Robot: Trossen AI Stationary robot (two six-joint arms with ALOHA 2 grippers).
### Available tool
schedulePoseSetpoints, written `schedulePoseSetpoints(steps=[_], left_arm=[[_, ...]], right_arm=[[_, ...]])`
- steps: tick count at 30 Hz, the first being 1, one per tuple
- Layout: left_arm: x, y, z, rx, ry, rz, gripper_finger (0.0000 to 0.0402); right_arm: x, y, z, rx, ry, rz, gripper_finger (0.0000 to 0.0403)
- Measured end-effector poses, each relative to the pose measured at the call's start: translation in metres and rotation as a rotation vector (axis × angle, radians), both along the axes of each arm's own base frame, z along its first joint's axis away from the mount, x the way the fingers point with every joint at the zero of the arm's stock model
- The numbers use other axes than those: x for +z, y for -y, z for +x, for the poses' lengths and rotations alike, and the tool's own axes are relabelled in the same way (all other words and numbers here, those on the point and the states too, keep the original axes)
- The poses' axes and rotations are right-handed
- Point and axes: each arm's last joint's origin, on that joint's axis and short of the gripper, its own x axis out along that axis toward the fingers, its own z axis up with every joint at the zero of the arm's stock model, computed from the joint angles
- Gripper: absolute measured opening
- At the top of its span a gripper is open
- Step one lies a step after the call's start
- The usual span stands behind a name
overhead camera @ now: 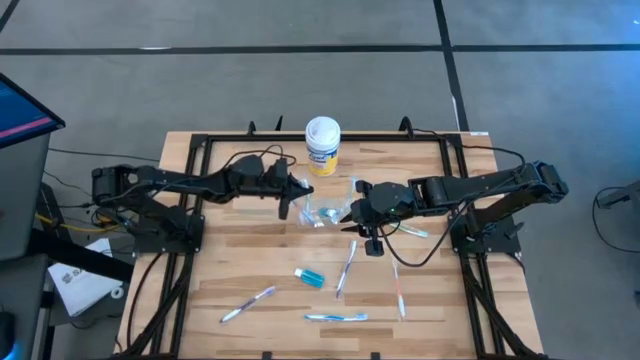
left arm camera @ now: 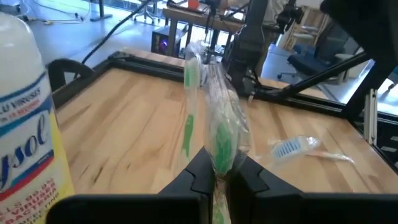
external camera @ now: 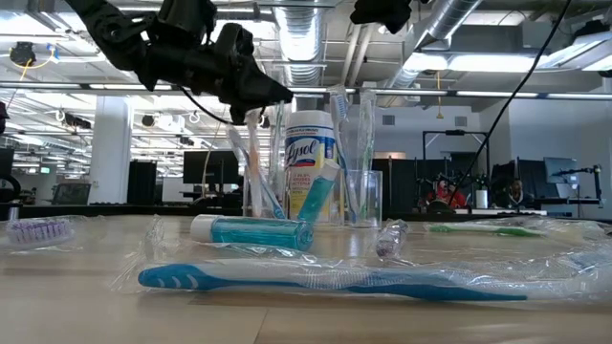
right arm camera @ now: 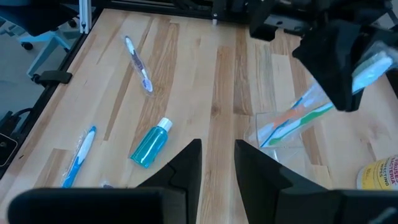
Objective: Pick & Place toothbrushing station
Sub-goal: Put the bottom green toothbrush into the transparent organizer
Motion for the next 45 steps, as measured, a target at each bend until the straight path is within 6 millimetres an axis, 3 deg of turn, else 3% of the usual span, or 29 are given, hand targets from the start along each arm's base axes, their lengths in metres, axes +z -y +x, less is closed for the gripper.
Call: schedulePoseSetpoints(steps=[15, 27, 45], left_arm=[[-0.030, -0.002, 0.011, -0.003, -0.101, -0.030, 0.0013], [-0.031, -0.002, 0.011, -0.002, -0.105, -0.051, 0.0050], [0.004, 0.002, -0.002, -0.001, 0.008, -0.015, 0.0128]], right_arm=[[0.000, 0.000, 0.000, 0.002, 0.000, -0.003, 0.0085], [0.000, 0.000, 0.000, 0.005, -0.001, -0.006, 0.0085], [-0.001, 0.000, -0.001, 0.005, -0.017, -0.003, 0.0085]])
